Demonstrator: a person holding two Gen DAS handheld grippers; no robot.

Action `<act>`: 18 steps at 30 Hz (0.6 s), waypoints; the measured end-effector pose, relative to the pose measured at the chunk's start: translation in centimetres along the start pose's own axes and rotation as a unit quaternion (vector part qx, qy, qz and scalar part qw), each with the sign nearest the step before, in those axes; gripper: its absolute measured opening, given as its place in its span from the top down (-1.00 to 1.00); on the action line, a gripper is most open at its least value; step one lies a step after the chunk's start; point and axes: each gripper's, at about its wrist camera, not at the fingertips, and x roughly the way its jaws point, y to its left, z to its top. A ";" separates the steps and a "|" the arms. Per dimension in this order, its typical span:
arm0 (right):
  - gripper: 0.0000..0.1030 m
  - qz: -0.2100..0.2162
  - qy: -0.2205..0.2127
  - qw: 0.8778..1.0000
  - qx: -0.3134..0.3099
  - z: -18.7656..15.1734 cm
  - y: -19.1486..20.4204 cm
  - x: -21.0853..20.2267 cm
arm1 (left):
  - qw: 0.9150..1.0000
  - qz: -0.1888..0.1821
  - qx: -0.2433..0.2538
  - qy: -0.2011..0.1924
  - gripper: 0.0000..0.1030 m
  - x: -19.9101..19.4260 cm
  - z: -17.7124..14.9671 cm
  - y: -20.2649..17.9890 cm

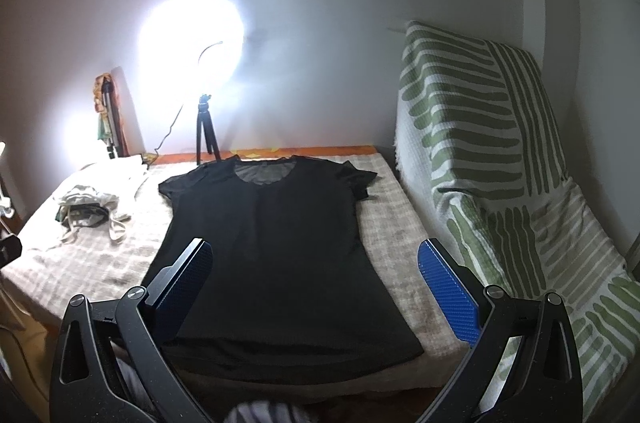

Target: Fold small clothes

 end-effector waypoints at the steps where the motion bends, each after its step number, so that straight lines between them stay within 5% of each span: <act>1: -0.99 0.002 -0.001 1.000 -0.001 0.1 0.2 0.1 | 1.000 0.001 0.000 0.002 -0.96 0.1 -0.1 0.1; 18: -0.99 0.050 -0.013 0.997 -0.057 2.9 4.0 4.3 | 0.999 -0.022 -0.007 0.048 -0.55 4.0 -1.6 2.3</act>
